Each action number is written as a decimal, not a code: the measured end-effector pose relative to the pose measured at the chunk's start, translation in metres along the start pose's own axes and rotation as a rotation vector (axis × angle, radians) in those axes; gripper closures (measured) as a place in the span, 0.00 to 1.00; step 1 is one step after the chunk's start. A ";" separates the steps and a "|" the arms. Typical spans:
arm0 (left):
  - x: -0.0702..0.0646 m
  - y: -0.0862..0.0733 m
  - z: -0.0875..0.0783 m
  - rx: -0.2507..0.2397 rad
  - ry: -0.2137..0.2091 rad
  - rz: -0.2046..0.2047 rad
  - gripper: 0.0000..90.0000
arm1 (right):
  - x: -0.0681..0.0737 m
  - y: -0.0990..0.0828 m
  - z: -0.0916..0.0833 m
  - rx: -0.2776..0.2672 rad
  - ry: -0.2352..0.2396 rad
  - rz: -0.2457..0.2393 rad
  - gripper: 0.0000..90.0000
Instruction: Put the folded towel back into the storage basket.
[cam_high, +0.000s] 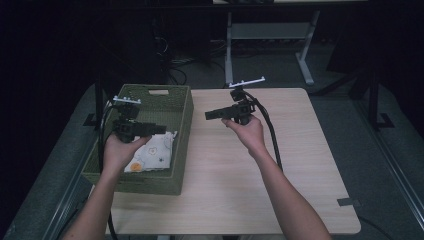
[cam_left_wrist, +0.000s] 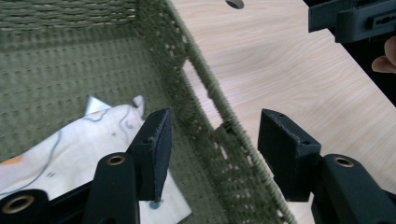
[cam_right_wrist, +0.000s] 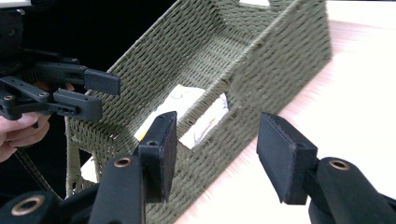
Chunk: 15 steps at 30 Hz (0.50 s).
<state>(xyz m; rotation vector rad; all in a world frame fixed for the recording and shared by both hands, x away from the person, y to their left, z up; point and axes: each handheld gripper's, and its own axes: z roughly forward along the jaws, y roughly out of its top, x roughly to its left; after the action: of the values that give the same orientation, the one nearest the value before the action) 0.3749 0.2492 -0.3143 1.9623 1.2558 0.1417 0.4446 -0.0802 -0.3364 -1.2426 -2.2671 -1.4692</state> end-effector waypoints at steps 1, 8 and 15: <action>-0.002 0.001 0.002 0.001 -0.002 0.004 0.49 | -0.002 -0.001 -0.004 -0.006 -0.003 0.007 0.52; -0.018 0.005 0.017 0.015 -0.015 0.021 0.46 | -0.015 -0.011 -0.027 -0.022 -0.025 0.034 0.49; -0.033 0.010 0.030 0.026 -0.035 0.034 0.44 | -0.025 -0.019 -0.045 -0.041 -0.042 0.044 0.47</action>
<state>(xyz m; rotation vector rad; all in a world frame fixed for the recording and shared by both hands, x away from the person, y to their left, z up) 0.3794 0.2035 -0.3185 2.0008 1.2081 0.1081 0.4346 -0.1342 -0.3403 -1.3393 -2.2315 -1.4946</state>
